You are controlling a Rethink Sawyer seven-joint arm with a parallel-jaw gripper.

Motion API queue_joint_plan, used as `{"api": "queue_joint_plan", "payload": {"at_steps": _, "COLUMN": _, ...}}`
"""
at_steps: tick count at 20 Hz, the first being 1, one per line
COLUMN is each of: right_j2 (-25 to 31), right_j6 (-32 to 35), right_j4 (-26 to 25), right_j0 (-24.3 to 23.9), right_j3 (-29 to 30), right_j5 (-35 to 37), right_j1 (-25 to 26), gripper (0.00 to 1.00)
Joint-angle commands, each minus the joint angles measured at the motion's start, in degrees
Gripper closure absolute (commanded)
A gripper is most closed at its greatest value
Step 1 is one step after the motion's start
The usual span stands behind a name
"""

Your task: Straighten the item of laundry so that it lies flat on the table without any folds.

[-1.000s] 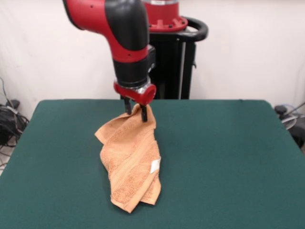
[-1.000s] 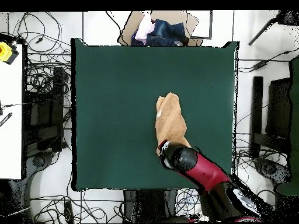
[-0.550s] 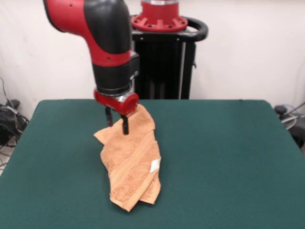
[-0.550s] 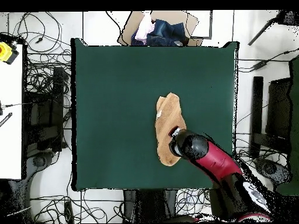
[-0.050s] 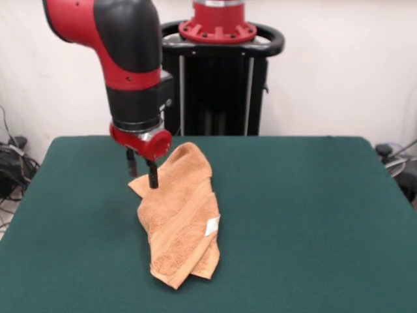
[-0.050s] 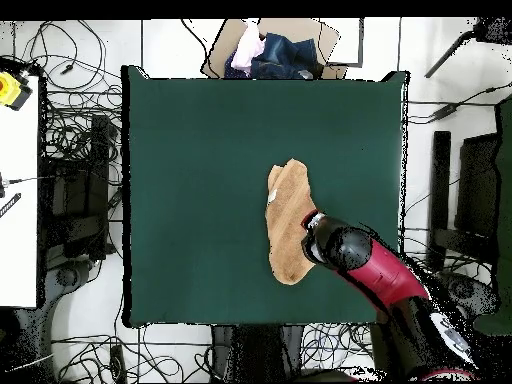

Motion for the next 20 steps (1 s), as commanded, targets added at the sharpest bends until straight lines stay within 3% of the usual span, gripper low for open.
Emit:
{"api": "queue_joint_plan", "payload": {"at_steps": 1, "right_j2": 1.49, "right_j6": 9.05, "right_j4": 1.62, "right_j0": 1.61, "right_j3": -7.6, "right_j5": -3.63, "right_j1": 8.18, "gripper": 0.0}}
{"api": "queue_joint_plan", "payload": {"at_steps": 7, "right_j2": 1.59, "right_j6": 8.7, "right_j4": 2.25, "right_j0": 2.75, "right_j3": -15.47, "right_j5": -4.17, "right_j1": 14.3, "gripper": 0.0}}
{"api": "queue_joint_plan", "payload": {"at_steps": 10, "right_j2": 5.04, "right_j6": 7.35, "right_j4": 2.48, "right_j0": 0.32, "right_j3": -18.15, "right_j5": -3.79, "right_j1": 17.36, "gripper": 0.0}}
{"api": "queue_joint_plan", "payload": {"at_steps": 13, "right_j2": 6.99, "right_j6": 7.56, "right_j4": 1.83, "right_j0": -1.24, "right_j3": -18.0, "right_j5": -5.77, "right_j1": 18.64, "gripper": 0.0}}
{"api": "queue_joint_plan", "payload": {"at_steps": 20, "right_j2": 4.23, "right_j6": 8.97, "right_j4": 0.05, "right_j0": 0.29, "right_j3": -17.54, "right_j5": -8.92, "right_j1": 18.02, "gripper": 0.0}}
